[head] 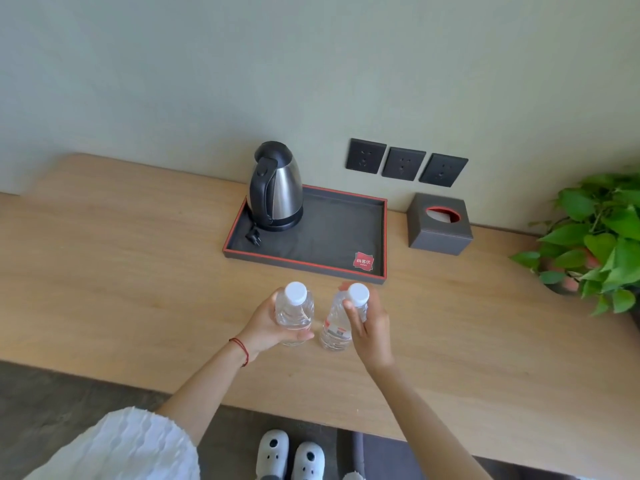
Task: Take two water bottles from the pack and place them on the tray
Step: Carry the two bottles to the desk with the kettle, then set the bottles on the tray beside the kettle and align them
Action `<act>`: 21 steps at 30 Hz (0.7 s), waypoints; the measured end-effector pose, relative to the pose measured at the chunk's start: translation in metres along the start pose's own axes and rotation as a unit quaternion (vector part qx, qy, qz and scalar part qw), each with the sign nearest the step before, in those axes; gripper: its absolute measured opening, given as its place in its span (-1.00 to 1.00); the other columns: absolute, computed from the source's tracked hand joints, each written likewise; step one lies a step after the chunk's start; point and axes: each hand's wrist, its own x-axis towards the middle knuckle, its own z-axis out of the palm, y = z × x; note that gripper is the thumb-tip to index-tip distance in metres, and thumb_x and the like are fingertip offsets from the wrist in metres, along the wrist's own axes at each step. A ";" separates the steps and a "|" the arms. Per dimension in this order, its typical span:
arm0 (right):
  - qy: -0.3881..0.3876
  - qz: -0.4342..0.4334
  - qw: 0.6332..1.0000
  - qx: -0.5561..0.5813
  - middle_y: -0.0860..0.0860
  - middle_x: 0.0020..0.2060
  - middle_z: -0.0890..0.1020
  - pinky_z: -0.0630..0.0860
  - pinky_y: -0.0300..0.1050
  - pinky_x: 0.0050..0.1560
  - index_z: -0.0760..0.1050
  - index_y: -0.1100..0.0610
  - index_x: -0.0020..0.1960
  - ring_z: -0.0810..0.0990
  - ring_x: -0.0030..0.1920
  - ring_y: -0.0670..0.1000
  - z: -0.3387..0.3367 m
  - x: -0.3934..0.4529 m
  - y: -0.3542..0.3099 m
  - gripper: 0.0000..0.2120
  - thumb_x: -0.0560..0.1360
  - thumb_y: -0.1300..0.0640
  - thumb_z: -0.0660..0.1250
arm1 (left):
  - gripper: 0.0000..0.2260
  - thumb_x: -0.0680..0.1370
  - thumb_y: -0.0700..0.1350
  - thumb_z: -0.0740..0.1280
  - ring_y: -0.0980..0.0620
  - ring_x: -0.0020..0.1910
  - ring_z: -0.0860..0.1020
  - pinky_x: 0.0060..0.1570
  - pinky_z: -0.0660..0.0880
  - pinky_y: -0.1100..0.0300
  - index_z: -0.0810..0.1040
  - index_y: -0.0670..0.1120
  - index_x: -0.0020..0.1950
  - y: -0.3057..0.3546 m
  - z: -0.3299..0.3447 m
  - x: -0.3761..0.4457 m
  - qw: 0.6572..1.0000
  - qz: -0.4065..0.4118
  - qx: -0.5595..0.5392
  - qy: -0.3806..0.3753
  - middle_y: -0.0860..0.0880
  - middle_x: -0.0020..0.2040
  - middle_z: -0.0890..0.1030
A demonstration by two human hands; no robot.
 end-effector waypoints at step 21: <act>-0.060 0.018 0.890 -0.452 0.07 -0.30 0.63 0.35 -0.14 -0.33 0.37 0.10 0.00 0.61 -0.25 0.17 -0.023 0.019 -0.044 -0.57 0.45 -0.27 0.22 | -0.89 0.37 -0.06 0.50 0.05 -0.06 0.63 0.03 0.53 0.12 0.60 -0.02 -0.23 0.069 -0.007 0.001 0.975 0.151 0.154 -0.047 -0.03 -0.11 0.70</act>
